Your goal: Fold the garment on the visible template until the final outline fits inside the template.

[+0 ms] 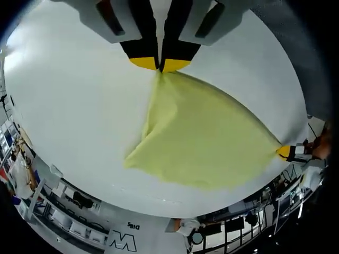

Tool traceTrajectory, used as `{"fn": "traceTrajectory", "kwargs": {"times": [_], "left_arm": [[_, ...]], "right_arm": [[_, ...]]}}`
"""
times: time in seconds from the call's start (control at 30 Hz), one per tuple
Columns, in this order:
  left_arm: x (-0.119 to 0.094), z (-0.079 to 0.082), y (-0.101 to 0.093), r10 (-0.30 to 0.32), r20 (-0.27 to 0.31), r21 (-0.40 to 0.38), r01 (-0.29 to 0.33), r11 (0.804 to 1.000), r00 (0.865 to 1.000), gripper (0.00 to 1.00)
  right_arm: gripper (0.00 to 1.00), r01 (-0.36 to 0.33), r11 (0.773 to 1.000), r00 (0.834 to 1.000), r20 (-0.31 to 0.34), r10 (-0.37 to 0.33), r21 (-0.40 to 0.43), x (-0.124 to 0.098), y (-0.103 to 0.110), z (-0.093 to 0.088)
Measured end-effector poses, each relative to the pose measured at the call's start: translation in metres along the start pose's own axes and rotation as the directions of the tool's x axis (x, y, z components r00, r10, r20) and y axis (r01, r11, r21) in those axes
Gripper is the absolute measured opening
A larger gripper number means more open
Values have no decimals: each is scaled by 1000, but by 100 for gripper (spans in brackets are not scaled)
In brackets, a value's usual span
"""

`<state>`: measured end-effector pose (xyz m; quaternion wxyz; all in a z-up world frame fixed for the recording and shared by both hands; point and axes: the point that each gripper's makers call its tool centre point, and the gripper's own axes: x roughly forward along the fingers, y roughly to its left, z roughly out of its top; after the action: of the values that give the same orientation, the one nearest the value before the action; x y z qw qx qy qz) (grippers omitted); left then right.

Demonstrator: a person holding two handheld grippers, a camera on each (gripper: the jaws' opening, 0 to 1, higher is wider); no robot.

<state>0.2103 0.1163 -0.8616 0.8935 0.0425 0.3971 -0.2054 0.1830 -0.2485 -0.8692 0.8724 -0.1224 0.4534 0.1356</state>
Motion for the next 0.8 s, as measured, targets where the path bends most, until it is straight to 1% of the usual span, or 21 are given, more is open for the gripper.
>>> {"fn": "traceTrajectory", "kwargs": {"times": [0.07,0.17,0.2,0.23,0.27,0.33,0.47,0.53,0.6,0.7,0.77,0.8], "left_arm": [[-1,0,1,5,-1,-12,-5,1000,1000,4],[-1,-2,2,11,-7,1,-11,1000,1000,3],[-1,-2,2,12,-7,5,-12,1000,1000,3],[-1,-2,2,12,-8,7,-12,1000,1000,3],[-1,-2,1,14,-7,14,-13,1000,1000,3],[0,-2,2,14,-7,15,-14,1000,1000,3],[0,-2,2,15,-8,13,-15,1000,1000,3],[-1,-2,2,15,-10,9,-15,1000,1000,5],[-5,0,5,27,-9,-12,-27,1000,1000,7],[-19,14,13,47,53,-56,-44,997,998,10],[-30,23,15,57,99,-71,-50,996,993,12],[-35,25,14,57,106,-71,-50,996,993,12]], "right_arm": [[0,4,1000,1000,7,-4,10,-1,-1,1],[0,8,1000,1000,8,-8,7,-2,-1,-1],[0,8,1000,1000,-22,-9,-14,-1,-1,-8],[0,-9,998,1000,14,9,-55,0,1,-2],[0,15,1000,1000,-6,-15,1,-3,-1,-7],[0,11,1000,1000,-6,-11,-8,-2,-1,-7],[0,6,1000,1000,-1,-6,3,-2,0,-6],[0,8,1000,1000,1,-8,3,-2,0,-6],[0,32,999,999,28,-32,10,-8,-4,-2],[1,89,996,993,74,-91,23,-23,-19,6],[2,98,995,989,111,-101,31,-31,-21,13],[2,104,994,986,125,-107,35,-36,-21,16]]}}
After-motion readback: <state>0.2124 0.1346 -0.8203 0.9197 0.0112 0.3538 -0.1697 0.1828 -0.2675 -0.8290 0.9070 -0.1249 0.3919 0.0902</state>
